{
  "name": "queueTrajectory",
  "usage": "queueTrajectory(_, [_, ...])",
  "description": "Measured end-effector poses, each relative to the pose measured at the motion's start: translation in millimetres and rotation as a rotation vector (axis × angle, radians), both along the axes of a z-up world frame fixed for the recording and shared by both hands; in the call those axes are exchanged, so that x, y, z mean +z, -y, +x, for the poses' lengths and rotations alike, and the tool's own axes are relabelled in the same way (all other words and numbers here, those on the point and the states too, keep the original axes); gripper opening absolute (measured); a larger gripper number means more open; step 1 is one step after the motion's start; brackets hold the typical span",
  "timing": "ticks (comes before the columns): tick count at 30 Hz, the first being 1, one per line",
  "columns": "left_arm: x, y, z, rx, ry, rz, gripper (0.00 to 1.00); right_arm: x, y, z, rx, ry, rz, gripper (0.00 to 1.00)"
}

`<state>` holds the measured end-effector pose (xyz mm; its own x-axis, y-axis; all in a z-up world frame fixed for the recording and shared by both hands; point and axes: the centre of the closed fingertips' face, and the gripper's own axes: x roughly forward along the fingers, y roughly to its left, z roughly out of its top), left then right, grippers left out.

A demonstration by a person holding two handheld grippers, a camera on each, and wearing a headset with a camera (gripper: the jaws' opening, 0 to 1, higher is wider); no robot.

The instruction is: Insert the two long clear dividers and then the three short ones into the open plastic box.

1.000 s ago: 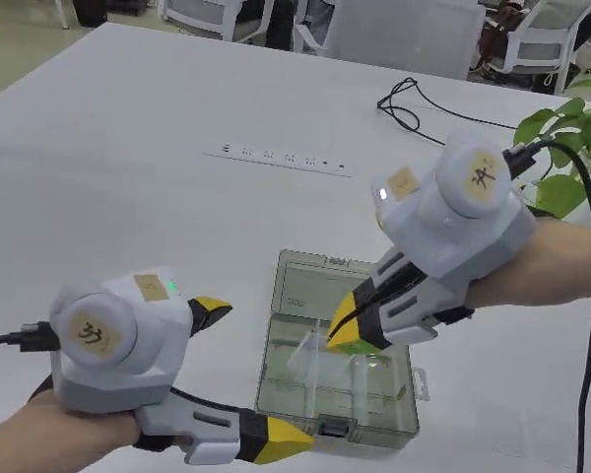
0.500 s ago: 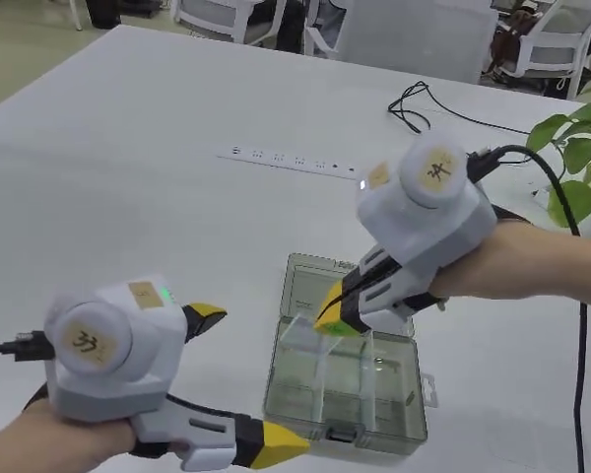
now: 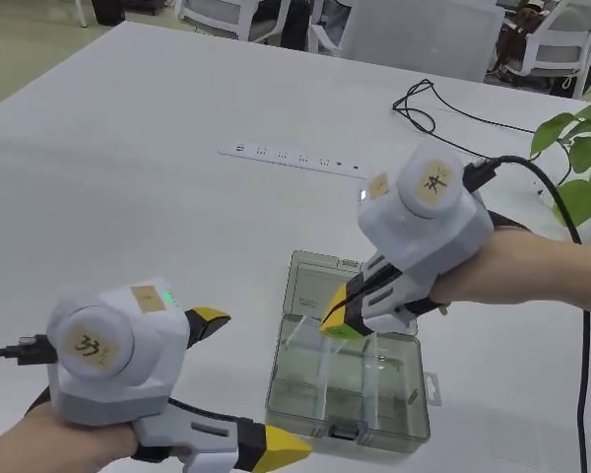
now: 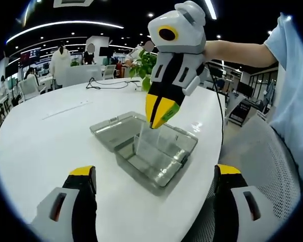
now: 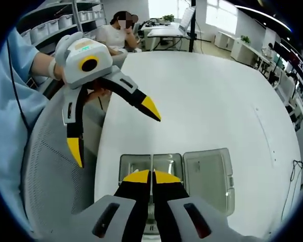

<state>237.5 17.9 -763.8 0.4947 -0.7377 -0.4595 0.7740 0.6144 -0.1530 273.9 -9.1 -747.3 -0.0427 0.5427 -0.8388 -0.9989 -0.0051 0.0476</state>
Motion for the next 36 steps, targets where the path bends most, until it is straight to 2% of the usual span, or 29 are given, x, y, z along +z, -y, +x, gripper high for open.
queueTrajectory(12, [0.0, -1.2, -0.3, 0.005, -0.002, -0.006, 0.97, -2.9, -1.2, -0.1, -0.001, -0.006, -0.004, 0.02])
queueTrajectory(13, [-0.3, -1.1, -0.6, 0.004, -0.002, -0.007, 0.98, -2.9, -1.7, -1.9, -0.006, -0.019, -0.004, 0.02])
queueTrajectory(15, [-0.9, -0.9, -1.1, 0.004, -0.004, -0.007, 0.98, -3.7, -1.5, -1.3, 0.004, -0.003, -0.01, 0.02])
queueTrajectory(27, [-0.4, -1.1, -0.3, 0.006, -0.003, -0.01, 0.97, -10.6, -4.9, -3.0, 0.01, -0.011, -0.023, 0.02])
queueTrajectory(33, [-1.6, -1.4, -0.8, 0.009, -0.009, -0.015, 0.96, -16.4, -9.8, -4.9, 0.01, 0.001, -0.033, 0.02])
queueTrajectory(35, [-1.8, -1.5, -1.0, 0.01, -0.01, -0.017, 0.96, -18.5, -10.7, -3.6, 0.009, 0.022, -0.033, 0.02])
queueTrajectory(36, [-1.8, -1.3, -1.3, 0.01, -0.011, -0.017, 0.96, -19.5, -10.4, -5.7, 0.008, 0.013, -0.034, 0.02])
